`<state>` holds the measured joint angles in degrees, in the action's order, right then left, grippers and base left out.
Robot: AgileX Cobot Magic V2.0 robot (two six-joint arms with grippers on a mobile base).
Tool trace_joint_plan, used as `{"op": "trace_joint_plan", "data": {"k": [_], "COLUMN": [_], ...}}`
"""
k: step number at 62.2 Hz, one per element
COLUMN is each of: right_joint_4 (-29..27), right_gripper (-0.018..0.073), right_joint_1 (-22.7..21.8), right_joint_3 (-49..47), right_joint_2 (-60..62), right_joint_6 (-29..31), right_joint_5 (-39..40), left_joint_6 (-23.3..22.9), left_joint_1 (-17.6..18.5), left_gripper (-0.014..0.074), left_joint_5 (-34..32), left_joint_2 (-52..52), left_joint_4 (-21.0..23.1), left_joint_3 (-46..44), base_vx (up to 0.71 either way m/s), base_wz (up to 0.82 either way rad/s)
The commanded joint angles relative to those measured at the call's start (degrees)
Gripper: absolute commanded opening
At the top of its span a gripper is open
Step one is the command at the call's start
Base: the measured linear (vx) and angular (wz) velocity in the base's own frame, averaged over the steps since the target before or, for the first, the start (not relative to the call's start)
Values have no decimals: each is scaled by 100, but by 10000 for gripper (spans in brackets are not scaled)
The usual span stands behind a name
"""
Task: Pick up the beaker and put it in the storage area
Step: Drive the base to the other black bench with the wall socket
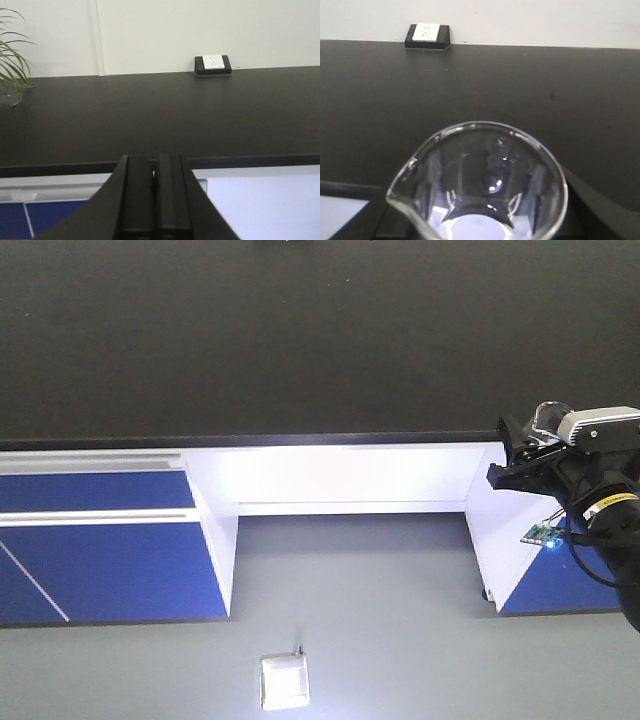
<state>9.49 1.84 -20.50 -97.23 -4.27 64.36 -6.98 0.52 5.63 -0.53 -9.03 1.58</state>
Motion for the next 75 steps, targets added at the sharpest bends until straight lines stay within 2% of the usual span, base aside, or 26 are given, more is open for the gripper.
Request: {"op": "trace_joint_plan", "data": {"k": [1,75], "right_joint_4": [-16,-21], "right_gripper": [106,106], "right_joint_1": [-39,-39], "right_joint_3": [-127,-127], "right_joint_2": [170,170], "right_joint_6": [22,22], "right_joint_5": [530,236], "left_joint_6": [-56,-56], "left_joint_1": [1,1], "left_gripper": [-6,-6], "left_joint_5": [-465,-465], "left_joint_2": [-85,-85], "left_joint_4": [6,6], "left_joint_3": [-115,-115], "base_vx": [21,15], "base_wz": [-9,-3]}}
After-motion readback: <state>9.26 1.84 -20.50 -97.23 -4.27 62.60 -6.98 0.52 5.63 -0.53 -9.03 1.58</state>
